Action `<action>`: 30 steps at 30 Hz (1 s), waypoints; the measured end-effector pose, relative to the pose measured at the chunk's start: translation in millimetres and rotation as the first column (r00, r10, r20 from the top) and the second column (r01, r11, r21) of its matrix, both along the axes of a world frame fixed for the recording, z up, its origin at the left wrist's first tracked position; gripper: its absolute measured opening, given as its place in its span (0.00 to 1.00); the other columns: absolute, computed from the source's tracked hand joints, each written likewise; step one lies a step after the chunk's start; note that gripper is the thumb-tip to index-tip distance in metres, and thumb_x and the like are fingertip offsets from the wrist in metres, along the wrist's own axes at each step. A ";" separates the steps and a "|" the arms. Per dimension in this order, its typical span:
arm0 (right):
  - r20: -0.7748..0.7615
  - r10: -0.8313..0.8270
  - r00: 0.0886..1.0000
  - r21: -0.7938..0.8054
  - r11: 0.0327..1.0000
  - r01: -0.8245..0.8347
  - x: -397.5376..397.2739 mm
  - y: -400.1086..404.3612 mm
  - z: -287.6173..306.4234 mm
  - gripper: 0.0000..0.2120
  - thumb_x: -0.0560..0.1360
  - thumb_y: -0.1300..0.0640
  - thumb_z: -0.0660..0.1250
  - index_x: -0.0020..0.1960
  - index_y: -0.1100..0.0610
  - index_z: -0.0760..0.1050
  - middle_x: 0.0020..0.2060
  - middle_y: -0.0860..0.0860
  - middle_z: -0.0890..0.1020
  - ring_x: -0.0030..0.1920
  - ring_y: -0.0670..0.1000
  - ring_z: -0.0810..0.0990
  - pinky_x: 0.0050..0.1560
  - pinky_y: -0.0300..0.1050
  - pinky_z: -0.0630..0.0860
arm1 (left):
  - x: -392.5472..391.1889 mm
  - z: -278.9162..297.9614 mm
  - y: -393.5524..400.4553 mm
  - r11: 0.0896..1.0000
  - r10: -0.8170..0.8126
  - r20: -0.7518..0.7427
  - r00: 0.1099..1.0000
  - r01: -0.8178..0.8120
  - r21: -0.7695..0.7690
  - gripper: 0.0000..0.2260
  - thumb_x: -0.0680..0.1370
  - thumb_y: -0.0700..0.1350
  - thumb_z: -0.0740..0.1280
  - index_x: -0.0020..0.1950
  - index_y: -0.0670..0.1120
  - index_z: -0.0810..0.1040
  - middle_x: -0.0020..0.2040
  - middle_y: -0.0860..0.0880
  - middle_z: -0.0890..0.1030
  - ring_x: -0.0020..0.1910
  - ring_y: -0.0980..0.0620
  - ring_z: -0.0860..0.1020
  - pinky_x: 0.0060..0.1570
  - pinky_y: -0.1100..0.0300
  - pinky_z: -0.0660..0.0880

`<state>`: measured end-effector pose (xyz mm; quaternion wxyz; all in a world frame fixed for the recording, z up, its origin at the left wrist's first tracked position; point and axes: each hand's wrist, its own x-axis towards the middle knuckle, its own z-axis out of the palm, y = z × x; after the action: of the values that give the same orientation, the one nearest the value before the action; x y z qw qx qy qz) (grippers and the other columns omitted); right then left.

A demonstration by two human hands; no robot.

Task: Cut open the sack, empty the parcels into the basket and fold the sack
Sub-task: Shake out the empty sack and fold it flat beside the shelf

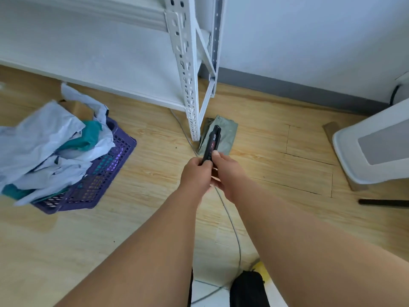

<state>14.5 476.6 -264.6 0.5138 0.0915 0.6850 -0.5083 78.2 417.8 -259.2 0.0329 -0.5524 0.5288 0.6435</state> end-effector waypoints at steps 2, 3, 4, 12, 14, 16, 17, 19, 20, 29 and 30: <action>-0.036 0.045 0.998 0.007 0.999 -0.045 6.6 -17.9 24.8 0.13 0.82 0.50 0.57 0.50 0.51 0.78 0.40 0.53 0.81 0.35 0.51 0.77 0.37 0.44 0.76 | 3.7 28.5 -16.5 1.000 0.024 -0.018 1.000 -0.024 -0.003 0.09 0.78 0.44 0.59 0.51 0.43 0.76 0.39 0.44 0.78 0.33 0.47 0.74 0.30 0.60 0.67; -0.050 0.063 0.997 0.004 0.998 -0.063 10.1 -27.3 36.7 0.13 0.82 0.49 0.57 0.52 0.53 0.78 0.39 0.55 0.79 0.34 0.52 0.76 0.37 0.45 0.74 | 6.1 42.0 -24.9 0.999 0.034 -0.030 0.999 -0.034 -0.003 0.09 0.78 0.43 0.58 0.51 0.42 0.76 0.36 0.44 0.76 0.30 0.48 0.72 0.28 0.60 0.67; -0.060 0.077 0.995 0.001 0.997 -0.077 12.9 -37.2 47.9 0.14 0.81 0.48 0.57 0.53 0.54 0.78 0.39 0.56 0.78 0.33 0.53 0.74 0.37 0.46 0.73 | 8.4 55.2 -33.6 0.999 0.039 -0.042 0.998 -0.040 -0.007 0.10 0.78 0.43 0.58 0.51 0.41 0.77 0.35 0.44 0.76 0.29 0.48 0.71 0.27 0.60 0.66; -0.106 0.142 0.984 -0.103 0.983 -0.152 26.8 -101.8 132.8 0.12 0.82 0.50 0.57 0.49 0.50 0.79 0.38 0.58 0.79 0.32 0.56 0.76 0.33 0.45 0.74 | 34.3 139.5 -92.2 0.985 0.171 -0.207 0.963 -0.168 0.032 0.09 0.77 0.40 0.59 0.40 0.44 0.76 0.31 0.44 0.75 0.26 0.48 0.70 0.30 0.58 0.68; -0.144 0.142 0.979 -0.109 0.981 -0.158 28.7 -118.8 151.9 0.12 0.81 0.50 0.58 0.46 0.48 0.79 0.41 0.57 0.80 0.37 0.55 0.77 0.35 0.44 0.73 | 37.5 158.7 -108.0 0.965 0.262 -0.238 0.935 -0.251 0.076 0.08 0.77 0.38 0.59 0.41 0.44 0.76 0.32 0.44 0.77 0.29 0.48 0.74 0.34 0.56 0.76; -0.181 0.126 0.975 -0.117 0.982 -0.149 28.7 -135.4 169.5 0.12 0.80 0.51 0.58 0.44 0.48 0.79 0.44 0.55 0.82 0.42 0.55 0.79 0.38 0.44 0.73 | 39.1 174.9 -124.5 0.960 0.279 -0.274 0.921 -0.263 0.094 0.07 0.77 0.38 0.60 0.46 0.43 0.77 0.37 0.44 0.79 0.34 0.48 0.78 0.44 0.50 0.81; -0.194 0.111 0.975 -0.125 0.983 -0.137 27.8 -143.3 178.8 0.12 0.80 0.51 0.58 0.44 0.48 0.79 0.46 0.54 0.83 0.43 0.55 0.80 0.40 0.45 0.75 | 40.1 182.5 -132.6 0.966 0.257 -0.297 0.920 -0.241 0.090 0.07 0.77 0.38 0.61 0.49 0.43 0.78 0.40 0.43 0.80 0.38 0.47 0.79 0.47 0.48 0.81; -0.207 0.054 0.977 -0.137 0.987 -0.084 23.0 -158.1 198.4 0.11 0.81 0.52 0.58 0.45 0.49 0.79 0.46 0.53 0.83 0.45 0.55 0.82 0.44 0.47 0.78 | 44.0 195.9 -149.0 0.984 0.176 -0.347 0.921 -0.160 0.075 0.11 0.77 0.37 0.61 0.55 0.44 0.79 0.45 0.43 0.82 0.44 0.47 0.81 0.50 0.49 0.81; -0.205 0.024 0.978 -0.144 0.988 -0.054 20.2 -163.9 209.1 0.11 0.81 0.53 0.58 0.45 0.49 0.78 0.46 0.53 0.82 0.45 0.54 0.82 0.47 0.48 0.79 | 46.2 202.3 -156.6 0.990 0.138 -0.361 0.922 -0.122 0.067 0.13 0.77 0.35 0.62 0.58 0.44 0.78 0.48 0.42 0.82 0.48 0.47 0.81 0.50 0.50 0.81; -0.147 0.075 0.986 -0.152 0.984 -0.097 10.8 -188.9 244.8 0.10 0.79 0.56 0.65 0.60 0.53 0.77 0.51 0.51 0.83 0.52 0.50 0.81 0.54 0.47 0.78 | 33.6 228.2 -212.2 0.985 0.158 -0.370 0.916 -0.175 -0.012 0.15 0.77 0.38 0.68 0.63 0.46 0.77 0.54 0.44 0.83 0.52 0.50 0.83 0.49 0.58 0.80; -0.153 0.060 0.986 -0.150 0.985 -0.084 5.3 -190.8 244.2 0.11 0.78 0.56 0.66 0.60 0.53 0.77 0.52 0.52 0.83 0.53 0.50 0.81 0.52 0.46 0.78 | 30.4 227.1 -213.8 0.989 0.125 -0.357 0.926 -0.145 -0.032 0.16 0.77 0.39 0.69 0.64 0.47 0.77 0.54 0.45 0.83 0.53 0.51 0.82 0.48 0.60 0.78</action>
<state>19.8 285.7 -20.3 0.4852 -0.0120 0.6822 -0.5468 108.5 204.0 -32.0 -0.1232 -0.4633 0.5051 0.7176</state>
